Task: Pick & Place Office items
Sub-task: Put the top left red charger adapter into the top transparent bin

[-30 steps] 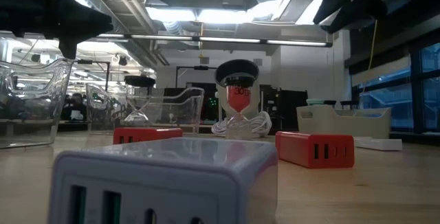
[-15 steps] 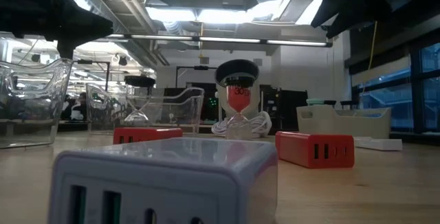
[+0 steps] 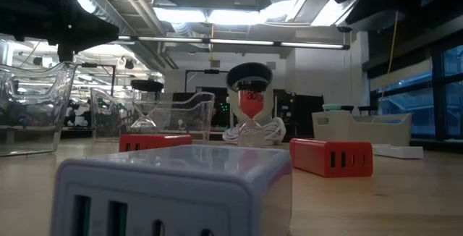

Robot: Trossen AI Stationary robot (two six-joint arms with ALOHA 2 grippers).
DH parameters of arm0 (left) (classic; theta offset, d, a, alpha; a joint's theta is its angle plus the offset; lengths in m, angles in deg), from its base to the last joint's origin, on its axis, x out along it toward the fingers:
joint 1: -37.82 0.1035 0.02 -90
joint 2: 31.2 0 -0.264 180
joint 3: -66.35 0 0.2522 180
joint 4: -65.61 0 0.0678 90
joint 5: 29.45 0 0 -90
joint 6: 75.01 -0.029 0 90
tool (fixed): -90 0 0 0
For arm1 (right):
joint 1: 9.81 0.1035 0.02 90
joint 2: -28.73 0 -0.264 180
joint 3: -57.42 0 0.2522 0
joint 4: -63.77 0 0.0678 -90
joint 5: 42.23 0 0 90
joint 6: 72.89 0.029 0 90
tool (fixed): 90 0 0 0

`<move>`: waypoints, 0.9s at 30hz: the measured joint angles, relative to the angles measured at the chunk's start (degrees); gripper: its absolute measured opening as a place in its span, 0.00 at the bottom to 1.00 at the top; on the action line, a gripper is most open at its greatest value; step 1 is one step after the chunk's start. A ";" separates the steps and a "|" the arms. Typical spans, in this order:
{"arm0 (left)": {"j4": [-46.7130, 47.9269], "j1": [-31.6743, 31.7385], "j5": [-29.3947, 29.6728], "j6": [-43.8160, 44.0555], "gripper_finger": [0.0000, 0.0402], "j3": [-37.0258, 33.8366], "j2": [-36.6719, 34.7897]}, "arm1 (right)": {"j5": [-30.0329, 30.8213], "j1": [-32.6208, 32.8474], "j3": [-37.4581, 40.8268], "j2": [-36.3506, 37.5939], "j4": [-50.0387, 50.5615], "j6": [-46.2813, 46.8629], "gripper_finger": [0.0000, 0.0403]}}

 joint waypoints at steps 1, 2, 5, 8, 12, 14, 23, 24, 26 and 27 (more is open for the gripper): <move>0.00 0.02 -0.04 0.00 0.21 0.00 -0.02 | 0.58 0.44 0.00 0.00 -0.13 0.00 0.76; 0.00 0.01 -0.14 0.00 0.22 0.00 -0.02 | 1.10 0.82 0.00 0.00 -0.13 0.00 0.76; 0.00 0.00 -0.14 0.00 0.21 0.00 -0.02 | 1.75 1.59 0.00 0.00 -0.27 0.00 0.76; 0.00 0.02 -0.19 0.00 0.22 0.00 0.00 | 1.75 1.86 0.00 0.00 -0.28 -0.37 0.76; 0.02 0.02 2.88 0.00 0.22 0.00 0.00 | 3.06 1.86 0.00 0.00 -0.28 -1.76 0.76; 0.00 0.02 3.88 0.00 0.21 0.00 -0.01 | 3.53 1.86 0.00 0.00 -0.26 -3.13 0.76; -0.22 0.01 -1.58 5.11 0.22 0.00 -0.02 | 4.29 1.85 0.00 0.00 -0.26 -6.40 0.76; -0.16 0.02 -3.14 5.20 0.23 0.00 0.03 | 4.28 1.82 0.00 0.00 -0.26 -6.44 0.76; -0.29 0.02 -6.40 6.59 0.25 0.00 0.90 | 4.28 1.82 0.00 0.00 -0.26 -6.44 0.76; -0.84 0.02 -7.48 6.86 0.27 0.00 1.53 | 4.28 1.82 0.00 0.00 -0.26 -6.44 0.76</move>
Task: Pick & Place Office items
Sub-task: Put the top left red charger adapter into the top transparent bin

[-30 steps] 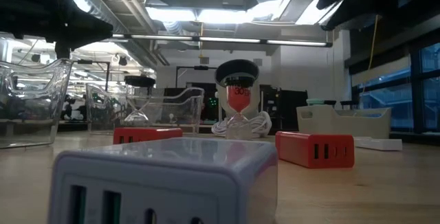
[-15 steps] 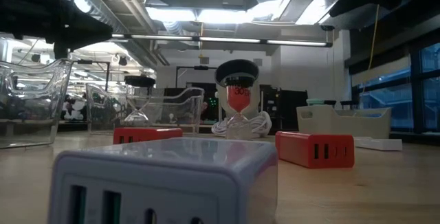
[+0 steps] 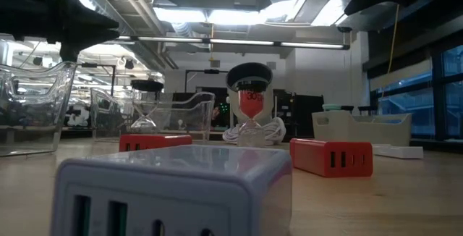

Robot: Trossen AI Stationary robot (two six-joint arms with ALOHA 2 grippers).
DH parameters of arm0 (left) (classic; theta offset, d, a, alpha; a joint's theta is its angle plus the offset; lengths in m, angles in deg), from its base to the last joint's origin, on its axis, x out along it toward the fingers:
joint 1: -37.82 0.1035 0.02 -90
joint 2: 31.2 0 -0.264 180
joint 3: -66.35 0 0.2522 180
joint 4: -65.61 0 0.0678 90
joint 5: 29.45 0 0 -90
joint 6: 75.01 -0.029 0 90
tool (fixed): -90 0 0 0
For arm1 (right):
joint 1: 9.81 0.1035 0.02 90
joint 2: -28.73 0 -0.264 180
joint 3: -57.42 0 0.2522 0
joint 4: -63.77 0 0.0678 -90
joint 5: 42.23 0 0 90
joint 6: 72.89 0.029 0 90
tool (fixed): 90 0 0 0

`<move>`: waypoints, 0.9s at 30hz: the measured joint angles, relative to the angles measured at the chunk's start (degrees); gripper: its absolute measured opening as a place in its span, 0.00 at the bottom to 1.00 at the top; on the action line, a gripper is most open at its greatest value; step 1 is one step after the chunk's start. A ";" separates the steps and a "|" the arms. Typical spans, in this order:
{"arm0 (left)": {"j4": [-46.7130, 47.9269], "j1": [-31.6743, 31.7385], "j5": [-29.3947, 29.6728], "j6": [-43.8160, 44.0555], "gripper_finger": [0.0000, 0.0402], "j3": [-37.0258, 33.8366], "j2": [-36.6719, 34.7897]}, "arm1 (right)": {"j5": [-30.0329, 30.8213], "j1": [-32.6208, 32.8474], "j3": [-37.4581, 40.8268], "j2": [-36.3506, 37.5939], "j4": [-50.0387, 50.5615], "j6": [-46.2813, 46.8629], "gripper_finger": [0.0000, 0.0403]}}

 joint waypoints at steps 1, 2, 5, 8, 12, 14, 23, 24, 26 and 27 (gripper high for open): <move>-1.38 0.00 -1.03 -0.12 0.29 0.00 0.70 | 0.00 0.00 0.00 0.00 0.00 0.00 0.76; -2.78 0.00 -1.91 -1.01 0.31 0.00 1.45 | -0.01 0.00 0.00 0.00 0.00 0.00 0.76; -7.99 0.00 -4.59 -5.09 0.39 0.00 4.44 | -0.02 -0.02 0.00 0.00 0.00 0.00 0.76; -13.87 0.00 -7.81 -9.00 0.47 0.00 8.02 | -0.02 -0.12 0.00 0.02 0.00 0.00 0.76; -18.49 -0.02 -11.62 -11.33 0.54 1.27 13.93 | -0.02 -0.13 0.00 0.02 0.02 -0.03 0.76; -18.50 -0.02 -11.63 -11.16 0.56 3.31 17.45 | -0.02 -0.13 0.00 0.02 0.02 0.00 0.76; -16.38 -0.02 -13.66 -19.28 0.58 19.62 42.22 | -0.02 -0.13 0.00 0.02 0.02 0.05 0.76; -15.37 -0.02 -13.25 -20.84 0.58 21.64 45.10 | -0.02 -0.13 0.00 0.02 0.02 0.06 0.76; -13.77 -0.02 -12.97 -23.14 0.58 25.60 50.66 | -0.04 -0.13 0.00 0.02 0.02 0.06 0.76; -12.88 -0.02 -12.90 -23.84 0.58 27.45 53.24 | -0.04 -0.13 0.00 0.02 0.02 0.09 0.76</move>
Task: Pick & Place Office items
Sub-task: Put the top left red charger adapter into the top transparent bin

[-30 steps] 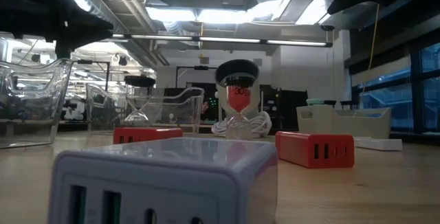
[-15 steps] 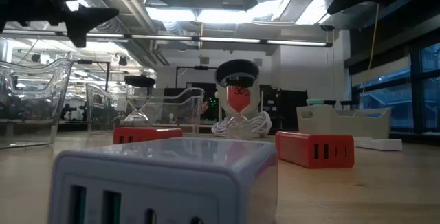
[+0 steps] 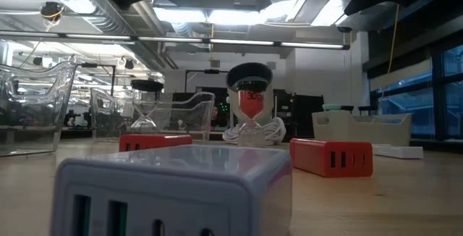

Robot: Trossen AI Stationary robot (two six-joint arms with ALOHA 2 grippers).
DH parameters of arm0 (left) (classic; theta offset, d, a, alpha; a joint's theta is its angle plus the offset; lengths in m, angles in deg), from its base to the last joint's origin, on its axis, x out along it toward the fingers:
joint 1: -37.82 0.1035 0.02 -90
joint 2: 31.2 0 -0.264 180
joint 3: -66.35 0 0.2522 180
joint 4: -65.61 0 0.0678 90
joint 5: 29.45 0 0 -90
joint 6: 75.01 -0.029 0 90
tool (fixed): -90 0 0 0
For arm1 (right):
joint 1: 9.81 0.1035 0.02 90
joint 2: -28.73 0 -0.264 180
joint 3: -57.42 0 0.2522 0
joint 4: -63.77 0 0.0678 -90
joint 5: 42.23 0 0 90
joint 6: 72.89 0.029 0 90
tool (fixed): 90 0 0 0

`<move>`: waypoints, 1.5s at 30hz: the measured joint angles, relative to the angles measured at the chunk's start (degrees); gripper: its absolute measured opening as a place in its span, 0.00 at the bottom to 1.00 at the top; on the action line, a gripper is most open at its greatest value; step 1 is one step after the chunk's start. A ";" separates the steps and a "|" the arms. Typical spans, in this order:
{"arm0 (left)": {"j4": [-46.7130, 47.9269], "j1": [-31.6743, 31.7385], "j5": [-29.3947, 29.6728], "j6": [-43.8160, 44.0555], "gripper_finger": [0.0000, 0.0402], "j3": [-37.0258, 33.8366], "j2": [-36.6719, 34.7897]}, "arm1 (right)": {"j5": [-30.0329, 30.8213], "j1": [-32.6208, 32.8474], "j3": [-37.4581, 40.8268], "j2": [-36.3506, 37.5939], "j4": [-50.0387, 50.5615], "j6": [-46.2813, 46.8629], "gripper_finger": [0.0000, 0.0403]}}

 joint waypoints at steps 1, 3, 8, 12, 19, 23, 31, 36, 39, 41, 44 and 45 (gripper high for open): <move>0.75 0.01 0.13 -0.01 0.58 1.79 2.52 | 0.00 0.00 0.00 0.00 0.00 0.01 0.76; 1.42 -0.01 0.78 2.40 0.59 5.03 7.07 | -0.02 0.00 0.00 0.00 0.02 -0.01 0.76; 6.40 0.06 1.66 15.89 0.59 12.72 14.84 | -0.02 0.00 0.00 0.01 0.02 -1.37 0.76; 14.46 0.84 1.67 32.72 0.59 18.79 18.54 | -0.20 -0.02 0.00 0.02 0.04 -3.18 0.76; 31.62 1.57 -2.95 55.93 0.60 28.40 25.69 | -0.68 -0.02 0.00 0.02 0.07 -6.15 0.76; 44.99 1.81 -6.61 61.99 0.64 36.11 29.83 | -2.88 -0.02 0.00 0.02 0.14 -7.20 0.76; 67.78 2.37 -16.49 75.04 0.69 49.61 39.32 | -3.19 -0.02 0.00 0.02 0.02 -4.22 0.76; 67.99 1.39 -18.70 74.88 0.69 51.17 45.14 | -3.18 -0.02 0.00 0.02 0.00 -1.77 0.76; 68.38 0.67 -14.28 75.52 0.69 51.21 46.56 | -3.35 -0.02 0.00 0.02 0.00 -1.16 0.76; 69.88 0.26 -11.86 76.68 0.69 51.21 46.71 | -4.58 -0.02 0.00 0.02 -0.01 -1.12 0.76; 71.67 -0.38 -9.35 80.05 0.69 51.23 46.65 | -6.68 -0.02 0.00 0.02 -0.02 -0.74 0.76; 72.61 -0.68 -9.20 81.50 0.69 51.23 46.65 | -7.21 -0.02 0.00 0.02 0.00 0.00 0.76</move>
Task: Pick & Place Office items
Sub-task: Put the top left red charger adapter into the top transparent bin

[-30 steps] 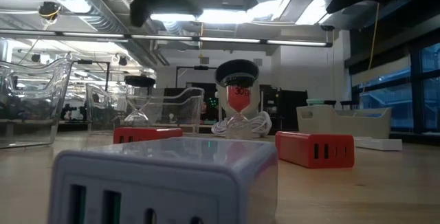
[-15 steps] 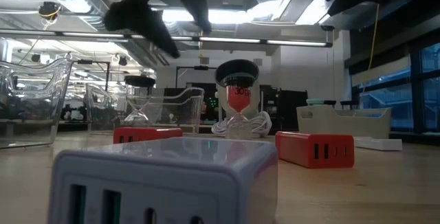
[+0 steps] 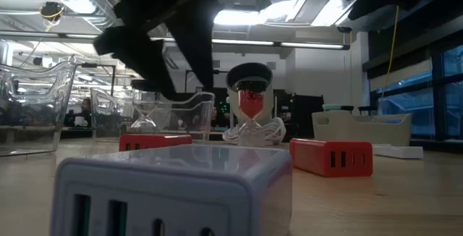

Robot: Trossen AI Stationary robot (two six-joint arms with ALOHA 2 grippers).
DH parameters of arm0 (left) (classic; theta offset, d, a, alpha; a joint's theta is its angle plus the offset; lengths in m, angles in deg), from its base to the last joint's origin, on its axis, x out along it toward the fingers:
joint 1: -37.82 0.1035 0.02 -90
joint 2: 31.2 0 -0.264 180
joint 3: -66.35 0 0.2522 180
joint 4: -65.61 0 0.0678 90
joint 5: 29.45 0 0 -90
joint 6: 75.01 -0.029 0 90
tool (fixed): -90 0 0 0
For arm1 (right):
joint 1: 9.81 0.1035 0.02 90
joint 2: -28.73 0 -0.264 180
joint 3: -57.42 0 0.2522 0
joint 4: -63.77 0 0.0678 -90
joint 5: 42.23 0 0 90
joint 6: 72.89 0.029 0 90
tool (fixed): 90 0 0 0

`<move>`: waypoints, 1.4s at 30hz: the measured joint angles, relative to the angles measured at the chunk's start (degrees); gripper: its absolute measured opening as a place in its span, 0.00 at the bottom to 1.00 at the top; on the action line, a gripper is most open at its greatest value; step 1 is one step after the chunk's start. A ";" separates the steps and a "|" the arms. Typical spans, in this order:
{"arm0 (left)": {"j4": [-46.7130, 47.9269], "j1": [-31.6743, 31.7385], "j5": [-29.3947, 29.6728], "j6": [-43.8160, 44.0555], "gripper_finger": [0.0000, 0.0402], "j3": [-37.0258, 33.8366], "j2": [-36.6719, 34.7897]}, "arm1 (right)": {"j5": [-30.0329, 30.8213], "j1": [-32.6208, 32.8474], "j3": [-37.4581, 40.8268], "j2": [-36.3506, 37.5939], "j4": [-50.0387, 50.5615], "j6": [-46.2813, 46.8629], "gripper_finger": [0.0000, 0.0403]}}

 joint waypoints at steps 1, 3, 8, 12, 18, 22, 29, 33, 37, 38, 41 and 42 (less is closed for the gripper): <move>0.46 -0.35 -0.26 1.42 0.69 0.00 0.02 | -0.34 0.02 0.00 0.00 -0.02 0.44 0.76; 0.47 -0.97 -1.22 3.95 0.69 0.06 0.65 | -0.42 0.09 0.00 0.00 -0.02 0.81 0.76; -0.35 -2.28 -1.25 8.87 0.69 -0.02 2.79 | -0.41 0.11 0.00 0.00 -0.02 0.80 0.76; -0.02 -2.75 -1.60 10.37 0.69 -0.02 4.99 | -0.41 0.11 -0.02 0.00 -0.02 0.80 0.76; -0.69 -2.29 -2.39 7.49 0.69 -0.02 6.58 | -0.44 0.11 0.00 0.00 -0.02 0.78 0.76; -0.93 -2.29 -2.59 7.90 0.69 -0.02 6.86 | -0.41 0.11 -0.02 0.00 -0.02 0.78 0.76; -0.89 -2.29 -0.06 8.74 0.69 -0.16 6.86 | -0.35 0.11 -0.02 0.00 -0.04 0.78 0.76; -0.73 -2.31 -2.49 9.97 0.69 -1.96 6.86 | -0.38 0.11 -0.01 0.00 -0.04 0.76 0.76; -0.66 -2.32 -4.29 10.95 0.69 -2.89 6.87 | -0.37 0.12 -0.02 0.00 -0.04 0.39 0.76; -0.69 -2.32 -3.84 10.94 0.69 -2.89 6.88 | -0.37 0.13 -0.02 0.00 -0.02 0.37 0.76; -0.74 -2.31 -1.87 9.85 0.67 -2.87 6.88 | -0.37 0.13 -0.02 0.00 -0.02 0.37 0.76; -0.75 -2.22 -1.88 9.22 0.66 -2.87 6.88 | -0.37 0.13 0.00 0.00 -0.02 0.36 0.76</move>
